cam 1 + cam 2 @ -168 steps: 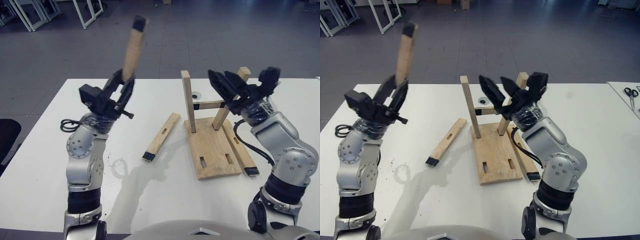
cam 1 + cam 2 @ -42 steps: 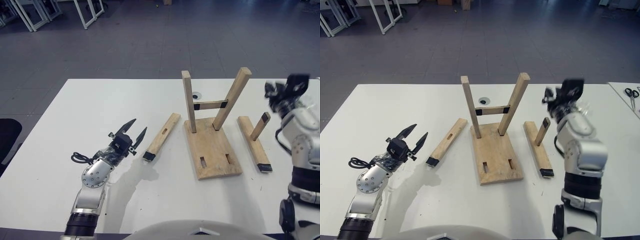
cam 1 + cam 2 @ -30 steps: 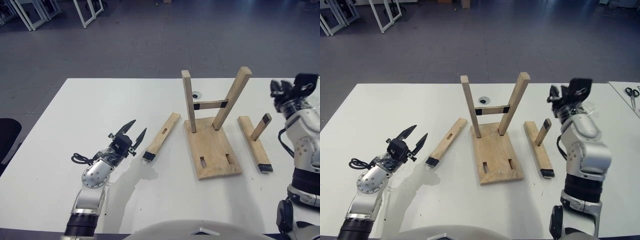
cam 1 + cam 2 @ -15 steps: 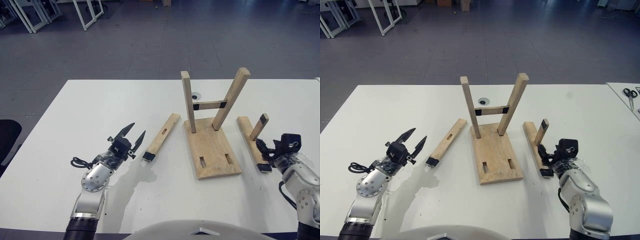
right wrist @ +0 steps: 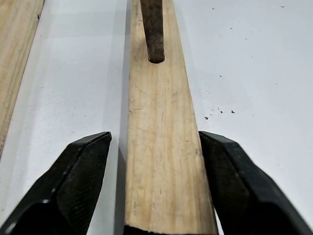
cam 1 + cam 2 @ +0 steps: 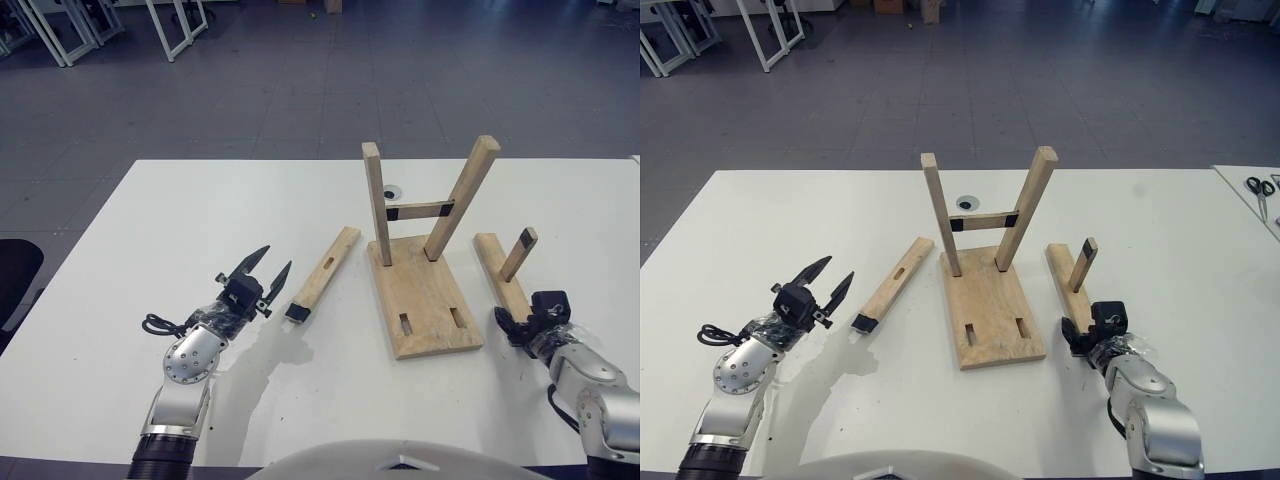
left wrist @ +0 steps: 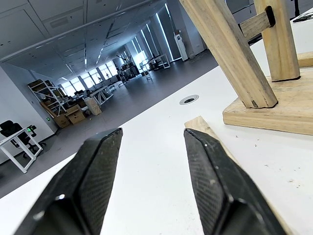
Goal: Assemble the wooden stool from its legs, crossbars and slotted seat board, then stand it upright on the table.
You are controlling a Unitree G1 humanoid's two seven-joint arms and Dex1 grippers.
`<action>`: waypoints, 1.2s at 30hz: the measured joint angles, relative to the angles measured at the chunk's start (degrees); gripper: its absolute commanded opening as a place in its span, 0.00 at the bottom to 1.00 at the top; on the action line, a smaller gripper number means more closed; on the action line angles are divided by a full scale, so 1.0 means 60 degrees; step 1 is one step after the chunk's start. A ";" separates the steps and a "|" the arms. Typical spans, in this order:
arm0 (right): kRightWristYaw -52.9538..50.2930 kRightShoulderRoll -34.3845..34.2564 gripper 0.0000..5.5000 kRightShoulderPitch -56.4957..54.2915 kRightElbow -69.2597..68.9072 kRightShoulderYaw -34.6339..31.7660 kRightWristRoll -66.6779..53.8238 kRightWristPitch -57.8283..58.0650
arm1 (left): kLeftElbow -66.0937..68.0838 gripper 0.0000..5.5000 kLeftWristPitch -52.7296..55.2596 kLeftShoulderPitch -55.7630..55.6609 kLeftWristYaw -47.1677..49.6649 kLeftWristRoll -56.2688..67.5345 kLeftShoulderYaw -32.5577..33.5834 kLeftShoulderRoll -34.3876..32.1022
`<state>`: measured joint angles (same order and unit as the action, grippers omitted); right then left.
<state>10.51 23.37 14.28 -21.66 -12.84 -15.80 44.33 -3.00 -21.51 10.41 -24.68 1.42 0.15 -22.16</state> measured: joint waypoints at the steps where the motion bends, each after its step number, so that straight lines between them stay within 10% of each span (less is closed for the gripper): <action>1: -0.0009 -0.0012 0.47 -0.0004 0.0035 0.0009 0.0034 -0.0064 | 0.0001 0.42 0.0000 0.0000 0.0000 0.0003 0.0001 0.0000; 9: -0.0051 -0.0391 0.37 -0.1152 0.0925 -0.0456 0.0134 -0.1832 | -0.0079 0.42 0.0634 -0.0313 0.0078 0.1038 0.0200 0.0375; 20: -0.0220 -0.0632 0.37 -0.5101 -0.0744 -0.2372 -0.4706 -0.1684 | -0.3356 0.57 0.7107 -0.2186 0.1908 0.9439 0.1603 0.1299; 26: 0.0124 -0.0486 0.37 -0.5545 -0.1485 -0.1587 -0.8718 0.0098 | -0.4659 0.75 0.8787 -0.3279 0.3366 1.3532 0.1561 0.1205; 36: 0.3154 -0.0027 0.37 -0.5416 -0.0271 0.0195 -1.0374 0.1408 | -0.4209 0.76 1.0579 -0.3866 0.3219 1.5970 0.0748 -0.0048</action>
<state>29.44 23.21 -18.22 -23.29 -11.67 -78.04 52.77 -28.25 41.97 -12.79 -5.37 97.24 4.63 -22.44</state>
